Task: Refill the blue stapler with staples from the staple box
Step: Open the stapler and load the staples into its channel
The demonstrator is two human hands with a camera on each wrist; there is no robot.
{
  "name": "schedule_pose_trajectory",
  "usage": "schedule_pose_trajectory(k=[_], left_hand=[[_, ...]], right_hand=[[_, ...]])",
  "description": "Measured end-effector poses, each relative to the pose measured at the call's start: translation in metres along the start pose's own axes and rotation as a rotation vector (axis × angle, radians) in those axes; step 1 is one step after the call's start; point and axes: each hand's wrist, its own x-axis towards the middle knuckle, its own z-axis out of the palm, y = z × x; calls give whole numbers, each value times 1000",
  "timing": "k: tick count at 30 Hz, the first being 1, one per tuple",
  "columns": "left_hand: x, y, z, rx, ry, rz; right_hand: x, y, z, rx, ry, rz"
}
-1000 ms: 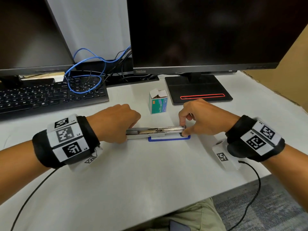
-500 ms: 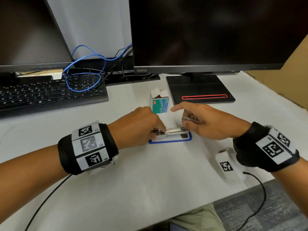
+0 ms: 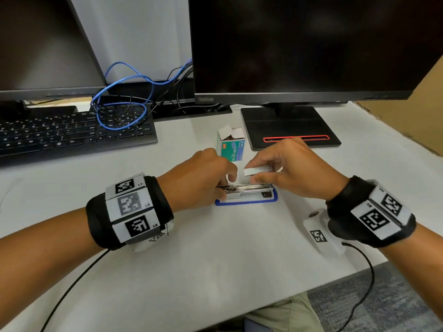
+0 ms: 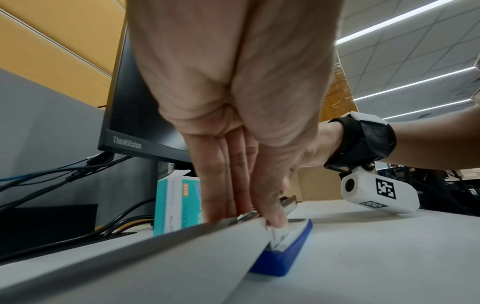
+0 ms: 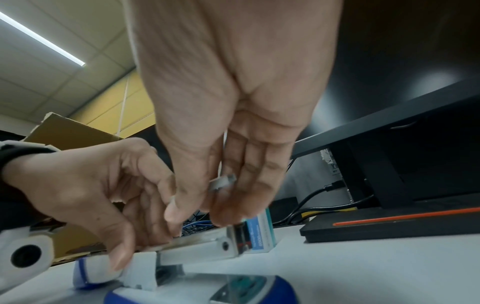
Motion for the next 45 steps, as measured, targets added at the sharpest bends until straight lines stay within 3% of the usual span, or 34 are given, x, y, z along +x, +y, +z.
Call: schedule_pose_trajectory(k=[6, 14, 27, 35, 40, 45], left_hand=[[-1, -1, -4, -9, 9, -14], [-2, 9, -4, 13, -47, -19], [-2, 5, -1, 101, -26, 59], [-2, 0, 2, 199, -13, 161], [-1, 2, 5, 154, -2, 45], [-1, 4, 4, 146, -23, 23]], right_hand=[[5, -5, 6, -50, -105, 65], [12, -8, 15, -99, -98, 131], [9, -9, 12, -177, -138, 176], [0, -9, 6, -65, -93, 91], [-1, -8, 7, -73, -164, -2], [-3, -2, 0, -156, -199, -4]])
